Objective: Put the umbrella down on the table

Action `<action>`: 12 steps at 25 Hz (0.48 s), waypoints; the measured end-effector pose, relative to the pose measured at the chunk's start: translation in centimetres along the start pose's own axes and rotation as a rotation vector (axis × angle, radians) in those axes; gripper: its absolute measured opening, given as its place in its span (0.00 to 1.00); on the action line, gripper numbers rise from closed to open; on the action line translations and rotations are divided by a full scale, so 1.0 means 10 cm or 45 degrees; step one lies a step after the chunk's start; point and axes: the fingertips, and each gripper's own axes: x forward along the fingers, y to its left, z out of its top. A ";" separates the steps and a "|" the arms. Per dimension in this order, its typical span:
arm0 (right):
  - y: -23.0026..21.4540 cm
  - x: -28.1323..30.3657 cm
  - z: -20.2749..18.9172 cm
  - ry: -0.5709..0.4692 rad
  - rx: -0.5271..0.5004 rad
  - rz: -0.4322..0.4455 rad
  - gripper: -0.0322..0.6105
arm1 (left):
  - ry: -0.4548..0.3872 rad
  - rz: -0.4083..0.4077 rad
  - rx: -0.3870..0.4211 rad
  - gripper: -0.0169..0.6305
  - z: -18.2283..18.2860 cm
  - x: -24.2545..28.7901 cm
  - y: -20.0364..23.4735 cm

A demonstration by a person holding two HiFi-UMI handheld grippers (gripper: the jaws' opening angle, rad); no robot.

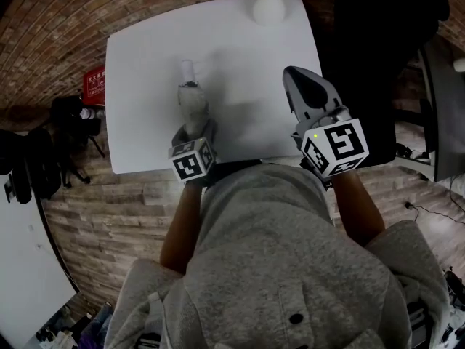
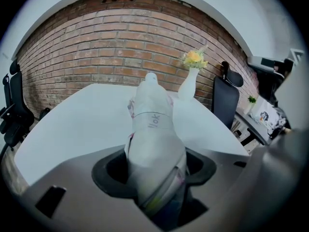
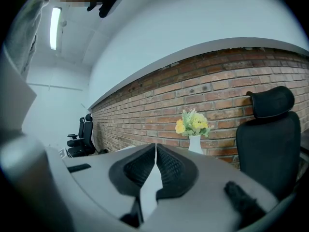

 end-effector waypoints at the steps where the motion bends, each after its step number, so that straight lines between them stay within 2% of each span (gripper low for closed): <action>1: -0.01 0.00 0.00 -0.001 0.001 -0.001 0.09 | 0.012 -0.002 0.001 0.43 -0.01 0.02 0.00; 8: -0.08 0.01 0.02 -0.006 0.018 -0.026 0.09 | 0.059 0.009 0.022 0.43 -0.03 0.12 0.06; 12: -0.13 0.03 0.01 -0.003 0.017 -0.043 0.09 | 0.114 -0.001 0.000 0.43 -0.12 0.20 0.10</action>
